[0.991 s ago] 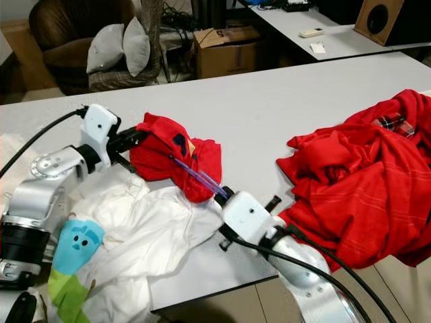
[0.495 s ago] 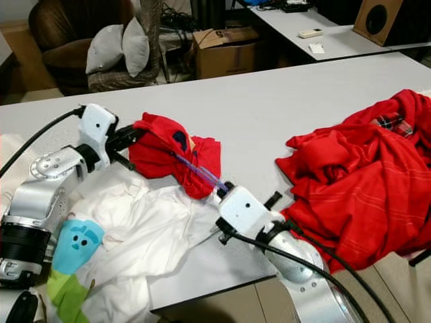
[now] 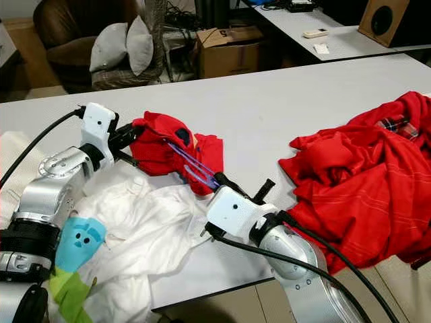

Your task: Hang hanger

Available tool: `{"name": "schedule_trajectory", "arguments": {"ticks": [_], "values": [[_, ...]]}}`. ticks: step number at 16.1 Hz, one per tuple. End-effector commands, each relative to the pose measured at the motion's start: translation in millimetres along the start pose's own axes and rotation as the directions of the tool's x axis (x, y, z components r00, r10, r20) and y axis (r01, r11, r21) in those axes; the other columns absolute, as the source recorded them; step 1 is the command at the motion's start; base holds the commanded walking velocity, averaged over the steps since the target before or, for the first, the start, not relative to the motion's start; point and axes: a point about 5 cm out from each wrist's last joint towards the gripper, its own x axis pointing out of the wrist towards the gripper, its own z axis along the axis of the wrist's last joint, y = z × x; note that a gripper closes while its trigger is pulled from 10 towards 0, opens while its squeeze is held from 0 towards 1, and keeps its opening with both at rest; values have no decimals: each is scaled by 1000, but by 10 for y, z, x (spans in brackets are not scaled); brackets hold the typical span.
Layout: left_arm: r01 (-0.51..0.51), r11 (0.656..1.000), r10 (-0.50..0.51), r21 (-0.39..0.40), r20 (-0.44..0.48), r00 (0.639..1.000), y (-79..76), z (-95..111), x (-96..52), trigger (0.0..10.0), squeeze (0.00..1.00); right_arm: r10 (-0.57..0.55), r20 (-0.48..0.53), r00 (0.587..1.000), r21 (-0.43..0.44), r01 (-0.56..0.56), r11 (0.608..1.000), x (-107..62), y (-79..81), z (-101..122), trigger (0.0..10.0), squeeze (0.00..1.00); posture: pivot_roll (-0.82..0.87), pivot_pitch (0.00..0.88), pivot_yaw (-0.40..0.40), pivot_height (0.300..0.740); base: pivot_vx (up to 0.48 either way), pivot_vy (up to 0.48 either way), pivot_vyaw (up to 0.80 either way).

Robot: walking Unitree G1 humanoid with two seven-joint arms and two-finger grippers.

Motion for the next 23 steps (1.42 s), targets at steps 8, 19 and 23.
{"name": "schedule_trajectory", "arguments": {"ticks": [8,19,23], "values": [[-73,994,78,85,-58,995,177,-61,29,0,0,39,139,990,12,-41,999,-39,20,193,10000,0,-51,0,72,740,0,0,0],[116,990,-120,77,41,992,10,81,-7,0,0,90,100,991,57,-96,994,-30,79,74,10000,0,-44,0,65,740,0,0,0],[37,995,-34,95,-36,999,128,-51,-22,0,0,92,135,987,47,-100,994,-70,62,120,10000,0,-52,0,68,740,0,0,0]]}}
